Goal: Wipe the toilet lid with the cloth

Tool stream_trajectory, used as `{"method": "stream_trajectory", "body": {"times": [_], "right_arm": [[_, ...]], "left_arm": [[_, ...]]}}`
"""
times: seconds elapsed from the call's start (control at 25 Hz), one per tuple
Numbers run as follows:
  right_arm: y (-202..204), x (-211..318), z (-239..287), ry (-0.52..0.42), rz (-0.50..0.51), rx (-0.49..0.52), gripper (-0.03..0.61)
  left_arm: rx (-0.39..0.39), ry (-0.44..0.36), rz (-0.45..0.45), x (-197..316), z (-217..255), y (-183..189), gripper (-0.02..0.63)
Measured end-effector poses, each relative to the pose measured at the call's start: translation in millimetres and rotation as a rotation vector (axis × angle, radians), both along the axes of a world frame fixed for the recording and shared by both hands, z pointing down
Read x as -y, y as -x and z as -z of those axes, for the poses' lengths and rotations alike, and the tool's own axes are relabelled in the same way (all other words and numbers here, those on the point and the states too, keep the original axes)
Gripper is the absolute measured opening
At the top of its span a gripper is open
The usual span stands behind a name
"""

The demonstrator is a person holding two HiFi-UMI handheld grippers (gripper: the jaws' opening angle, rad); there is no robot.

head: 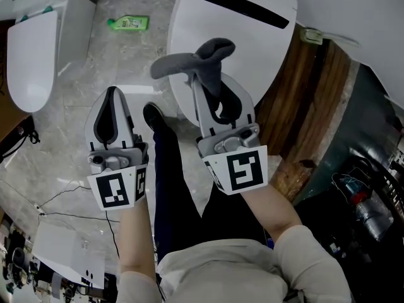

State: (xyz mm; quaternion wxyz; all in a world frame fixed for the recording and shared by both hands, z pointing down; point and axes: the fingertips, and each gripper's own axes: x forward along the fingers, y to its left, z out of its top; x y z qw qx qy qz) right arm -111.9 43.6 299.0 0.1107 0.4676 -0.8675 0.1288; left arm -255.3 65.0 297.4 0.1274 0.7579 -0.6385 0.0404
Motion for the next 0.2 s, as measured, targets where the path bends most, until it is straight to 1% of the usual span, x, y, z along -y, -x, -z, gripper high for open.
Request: {"method": "stream_trajectory", "body": {"times": [0.2], "right_arm": [[1.3,-1.4,1.7,-0.003,-0.007,0.002,0.063]], "left_arm": [[0.013,0.011,0.002,-2.3,-2.2,3.2,0.015]]}}
